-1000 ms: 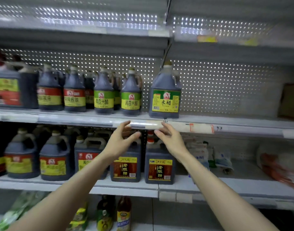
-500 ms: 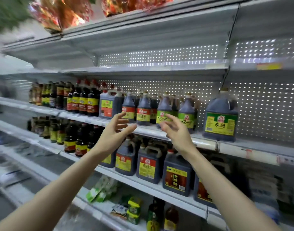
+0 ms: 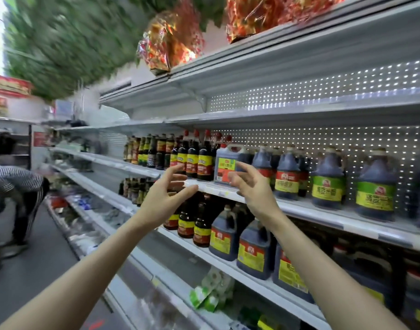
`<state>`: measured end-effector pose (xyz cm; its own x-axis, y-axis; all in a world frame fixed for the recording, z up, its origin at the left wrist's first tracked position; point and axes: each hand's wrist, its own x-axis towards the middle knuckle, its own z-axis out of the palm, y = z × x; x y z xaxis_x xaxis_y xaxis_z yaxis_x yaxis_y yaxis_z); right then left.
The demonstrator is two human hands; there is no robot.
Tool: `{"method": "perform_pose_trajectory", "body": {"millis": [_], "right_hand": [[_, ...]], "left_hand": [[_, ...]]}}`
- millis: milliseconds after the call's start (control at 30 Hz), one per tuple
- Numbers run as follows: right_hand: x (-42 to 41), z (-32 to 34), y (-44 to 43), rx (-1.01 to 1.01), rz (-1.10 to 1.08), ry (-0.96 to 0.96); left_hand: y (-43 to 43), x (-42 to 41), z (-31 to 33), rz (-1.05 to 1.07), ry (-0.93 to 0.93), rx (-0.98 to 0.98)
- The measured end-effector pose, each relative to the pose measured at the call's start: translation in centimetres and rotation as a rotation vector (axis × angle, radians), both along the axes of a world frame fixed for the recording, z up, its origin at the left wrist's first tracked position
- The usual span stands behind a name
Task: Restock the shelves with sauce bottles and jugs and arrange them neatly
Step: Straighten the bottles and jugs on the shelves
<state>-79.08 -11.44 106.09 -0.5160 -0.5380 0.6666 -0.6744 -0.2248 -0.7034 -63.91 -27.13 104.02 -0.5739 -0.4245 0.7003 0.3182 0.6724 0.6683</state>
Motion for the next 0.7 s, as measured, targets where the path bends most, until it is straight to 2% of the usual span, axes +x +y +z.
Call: {"method": "perform_pose_trajectory", "body": {"millis": [367, 700], "right_hand": [[1.0, 1.7, -23.3, -0.077, 0.029, -0.013], [-2.6, 0.9, -37.9, -0.039, 0.009, -0.001]], "left_hand": [[-22.6, 1.0, 2.1, 0.021, 0.005, 0.015], [-35.4, -2.8, 0.8, 0.009, -0.002, 0.083]]}}
